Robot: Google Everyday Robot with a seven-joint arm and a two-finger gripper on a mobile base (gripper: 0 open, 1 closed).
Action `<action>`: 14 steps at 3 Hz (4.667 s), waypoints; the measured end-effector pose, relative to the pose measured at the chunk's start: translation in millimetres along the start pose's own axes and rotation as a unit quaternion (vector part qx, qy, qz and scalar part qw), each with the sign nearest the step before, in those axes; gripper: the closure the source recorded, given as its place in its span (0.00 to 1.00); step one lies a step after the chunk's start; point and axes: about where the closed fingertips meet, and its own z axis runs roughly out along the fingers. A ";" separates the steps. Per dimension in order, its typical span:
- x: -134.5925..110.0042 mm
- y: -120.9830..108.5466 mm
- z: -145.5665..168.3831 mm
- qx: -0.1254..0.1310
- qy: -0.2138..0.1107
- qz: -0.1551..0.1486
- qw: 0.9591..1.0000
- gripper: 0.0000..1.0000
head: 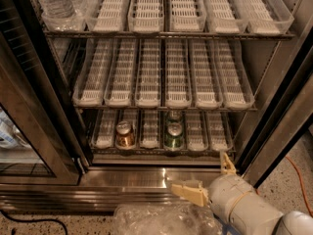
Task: Pick green can from bottom shelf of fridge
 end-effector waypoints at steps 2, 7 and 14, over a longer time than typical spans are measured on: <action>-15.4 32.8 30.2 -0.027 -0.069 -0.020 0.997 0.00; 34.8 -12.5 92.5 -0.036 -0.104 -0.103 0.989 0.00; 89.2 -44.4 159.5 0.069 -0.163 -0.036 0.984 0.00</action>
Offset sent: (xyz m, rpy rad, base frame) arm 0.0085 0.0298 0.0055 -0.0181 -0.1056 0.0411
